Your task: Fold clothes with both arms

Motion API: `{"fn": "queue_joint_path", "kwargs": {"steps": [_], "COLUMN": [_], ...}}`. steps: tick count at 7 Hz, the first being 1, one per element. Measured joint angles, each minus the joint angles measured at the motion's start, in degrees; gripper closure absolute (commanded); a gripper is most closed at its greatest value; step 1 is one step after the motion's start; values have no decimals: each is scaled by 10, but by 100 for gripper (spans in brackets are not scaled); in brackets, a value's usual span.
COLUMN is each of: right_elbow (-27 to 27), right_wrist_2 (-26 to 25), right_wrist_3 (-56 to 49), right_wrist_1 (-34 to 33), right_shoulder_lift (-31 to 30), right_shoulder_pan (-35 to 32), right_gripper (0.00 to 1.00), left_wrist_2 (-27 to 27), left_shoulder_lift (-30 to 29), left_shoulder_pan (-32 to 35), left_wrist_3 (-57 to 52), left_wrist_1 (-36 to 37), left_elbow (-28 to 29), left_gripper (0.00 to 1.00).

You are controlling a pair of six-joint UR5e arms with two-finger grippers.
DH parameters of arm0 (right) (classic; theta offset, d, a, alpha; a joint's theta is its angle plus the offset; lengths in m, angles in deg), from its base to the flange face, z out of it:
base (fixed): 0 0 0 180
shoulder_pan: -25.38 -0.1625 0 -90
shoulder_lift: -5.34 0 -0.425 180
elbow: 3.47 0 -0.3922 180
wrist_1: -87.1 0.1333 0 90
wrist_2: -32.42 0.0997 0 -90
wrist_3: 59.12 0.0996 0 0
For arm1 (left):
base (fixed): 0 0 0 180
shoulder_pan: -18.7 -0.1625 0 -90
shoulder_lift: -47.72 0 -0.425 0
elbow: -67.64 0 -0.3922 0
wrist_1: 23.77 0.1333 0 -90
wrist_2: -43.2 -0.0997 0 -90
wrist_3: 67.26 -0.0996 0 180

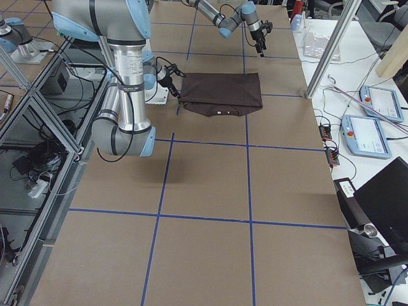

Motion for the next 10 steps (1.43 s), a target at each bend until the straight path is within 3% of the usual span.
{"fn": "queue_joint_path", "kwargs": {"steps": [6,10], "right_elbow": [-3,-28], "right_wrist_2": [-7,-6], "right_wrist_3": [20,97], "right_wrist_1": [0,0], "right_shoulder_lift": [7,-53], "right_shoulder_pan": [-12,-2], "right_gripper": [100,100], "left_wrist_2": [0,0], "left_shoulder_lift": [2,2], "left_shoulder_pan": [0,0], "left_wrist_3": [0,0], "left_wrist_1": [0,0], "left_elbow": [-3,-3], "left_gripper": [0,0]}}
